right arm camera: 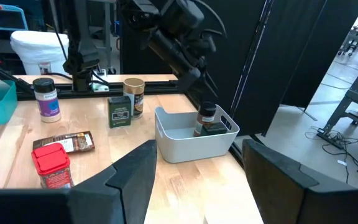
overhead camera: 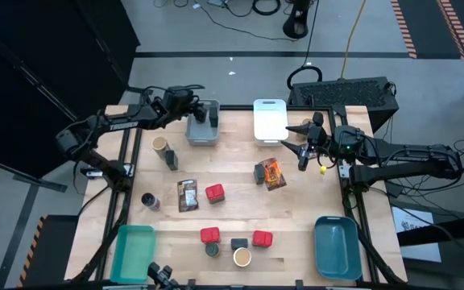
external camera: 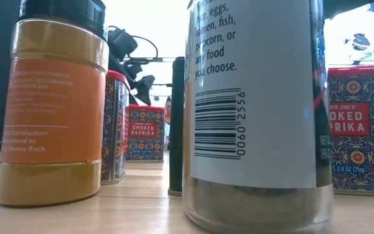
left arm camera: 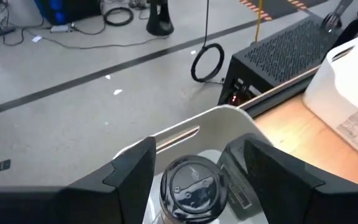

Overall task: Sort spices by type
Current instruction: Put the black spice bottle into the gray bin

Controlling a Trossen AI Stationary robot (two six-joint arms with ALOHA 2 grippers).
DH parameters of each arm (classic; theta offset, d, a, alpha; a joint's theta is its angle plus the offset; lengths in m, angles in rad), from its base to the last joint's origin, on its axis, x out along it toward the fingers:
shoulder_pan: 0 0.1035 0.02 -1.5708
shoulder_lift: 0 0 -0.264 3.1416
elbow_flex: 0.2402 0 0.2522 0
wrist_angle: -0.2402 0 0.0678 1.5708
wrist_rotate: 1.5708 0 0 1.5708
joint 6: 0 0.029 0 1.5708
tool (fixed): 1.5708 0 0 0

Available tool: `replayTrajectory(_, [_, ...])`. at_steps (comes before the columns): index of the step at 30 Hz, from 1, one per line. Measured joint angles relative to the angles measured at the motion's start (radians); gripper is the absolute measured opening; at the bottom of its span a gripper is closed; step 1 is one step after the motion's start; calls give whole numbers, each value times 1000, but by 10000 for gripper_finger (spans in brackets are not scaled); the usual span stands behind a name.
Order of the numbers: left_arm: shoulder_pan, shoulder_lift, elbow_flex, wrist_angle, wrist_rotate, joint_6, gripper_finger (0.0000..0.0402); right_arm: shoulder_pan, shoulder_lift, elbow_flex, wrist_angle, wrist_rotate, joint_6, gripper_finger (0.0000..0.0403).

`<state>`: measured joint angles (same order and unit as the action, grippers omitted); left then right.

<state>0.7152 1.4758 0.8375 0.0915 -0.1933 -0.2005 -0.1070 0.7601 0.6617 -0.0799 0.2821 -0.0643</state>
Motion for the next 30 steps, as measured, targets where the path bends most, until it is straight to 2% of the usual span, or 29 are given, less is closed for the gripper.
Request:
replayTrajectory(4, [-29, -45, 0, -47, 5, 1, 244, 0, 0, 0, 0, 0, 0, 222])
replayTrajectory(7, [-68, -58, 0, -84, 51, 30, 242, 0, 0, 0, 0, 0, 0, 222])
replayTrajectory(10, [-112, -58, 0, -110, 85, 60, 222, 0, 0, 0, 0, 0, 0, 222])
replayTrajectory(12, [-133, -51, 0, -117, 88, 76, 194, 0, 0, 0, 0, 0, 0, 222])
replayTrajectory(16, [-136, -47, 0, -148, 80, 54, 108, 0, 0, 0, 0, 0, 5, 222])
replayTrajectory(20, [-101, -47, 1, -194, -8, 14, 17, 0, 0, 0, 0, 0, 16, 222])
replayTrajectory(30, [-65, -25, 1, -206, 81, 23, 3, 0, 0, 0, 1, 0, 19, 222])
